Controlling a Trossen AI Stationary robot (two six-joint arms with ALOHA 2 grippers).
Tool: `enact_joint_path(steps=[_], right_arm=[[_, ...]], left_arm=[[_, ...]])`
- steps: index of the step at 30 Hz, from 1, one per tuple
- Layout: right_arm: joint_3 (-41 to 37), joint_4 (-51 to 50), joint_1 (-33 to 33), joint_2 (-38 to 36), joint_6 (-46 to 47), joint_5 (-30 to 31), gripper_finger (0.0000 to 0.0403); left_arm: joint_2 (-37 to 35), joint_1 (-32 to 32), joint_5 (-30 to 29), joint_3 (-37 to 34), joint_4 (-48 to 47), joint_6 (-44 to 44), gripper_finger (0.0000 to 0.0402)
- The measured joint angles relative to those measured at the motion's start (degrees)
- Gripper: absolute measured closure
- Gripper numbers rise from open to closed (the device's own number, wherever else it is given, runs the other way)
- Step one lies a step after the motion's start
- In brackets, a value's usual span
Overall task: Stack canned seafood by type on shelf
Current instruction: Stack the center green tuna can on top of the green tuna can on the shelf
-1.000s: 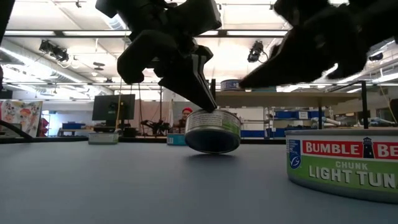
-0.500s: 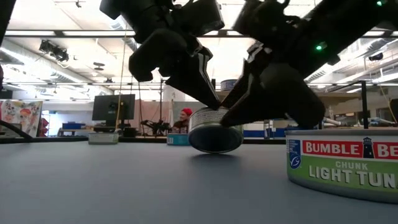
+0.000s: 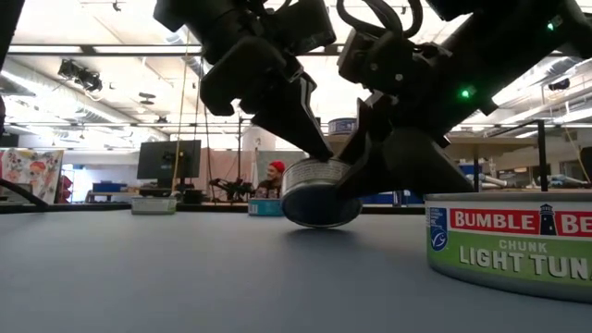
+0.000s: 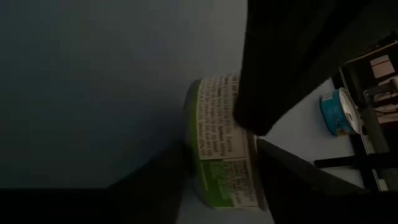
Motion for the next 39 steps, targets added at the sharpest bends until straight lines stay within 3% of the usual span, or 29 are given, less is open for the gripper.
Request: enact_joint_path(steps=[6,18,25,29,33,39], right_arm=[[0.00,0.01,0.31,0.00,-0.21,-0.12,0.0276],[0.00,0.00,1.58,-0.02,-0.53,0.25,0.0275],[0.00,-1.23,2.10,-0.02,-0.61,2.40,0.0275],[0.84,-3.10,2.44,-0.02,-0.71,3.15,0.0275],[3.99,-7.97,2.58,-0.02,-0.97,3.68,0.0275],[11.31,-22.30,2.75,-0.04,-1.17,5.32,0.0275]], left_arm=[[-0.09,-0.09,0.03,0.07,0.12,-0.79,0.0401],[-0.78,-1.47,1.25,0.13,-0.93,-1.18,0.0356],[-6.68,-2.18,0.33,-1.22,-3.25,-0.81,0.0334],[-11.65,-2.13,-0.28,-7.57,3.31,-1.84,0.0333],[-17.09,-2.12,-0.03,-16.93,15.63,-3.57,0.0336],[-24.50,-2.08,-0.12,-30.62,36.95,-5.63,0.0337]])
